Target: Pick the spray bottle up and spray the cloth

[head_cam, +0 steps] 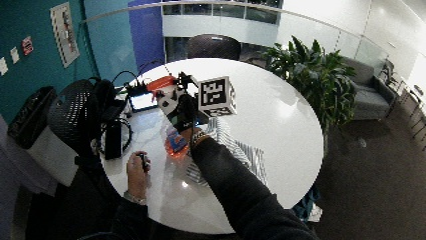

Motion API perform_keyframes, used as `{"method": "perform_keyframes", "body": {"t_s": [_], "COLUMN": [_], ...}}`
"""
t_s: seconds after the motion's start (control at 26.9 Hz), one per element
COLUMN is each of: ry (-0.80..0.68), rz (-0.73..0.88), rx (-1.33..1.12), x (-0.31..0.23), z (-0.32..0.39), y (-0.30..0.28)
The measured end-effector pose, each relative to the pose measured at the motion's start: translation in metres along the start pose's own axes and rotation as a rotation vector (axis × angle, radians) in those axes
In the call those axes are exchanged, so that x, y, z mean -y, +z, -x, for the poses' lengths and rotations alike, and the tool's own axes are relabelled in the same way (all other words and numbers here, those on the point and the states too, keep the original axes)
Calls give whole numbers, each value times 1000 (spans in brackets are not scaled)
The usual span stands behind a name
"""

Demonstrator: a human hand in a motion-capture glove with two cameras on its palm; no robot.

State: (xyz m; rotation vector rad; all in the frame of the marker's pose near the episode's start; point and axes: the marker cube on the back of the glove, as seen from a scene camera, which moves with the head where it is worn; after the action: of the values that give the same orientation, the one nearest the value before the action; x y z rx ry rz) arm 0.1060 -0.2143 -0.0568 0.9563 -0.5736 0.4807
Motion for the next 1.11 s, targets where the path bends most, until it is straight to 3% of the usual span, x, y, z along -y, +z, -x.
{"method": "perform_keyframes", "body": {"t_s": [0.37,1.11], "ry": [-89,-60], "rz": [-79,-35], "rx": [44,14], "x": [13,-7], "z": [26,3], "y": [-22,-7]}}
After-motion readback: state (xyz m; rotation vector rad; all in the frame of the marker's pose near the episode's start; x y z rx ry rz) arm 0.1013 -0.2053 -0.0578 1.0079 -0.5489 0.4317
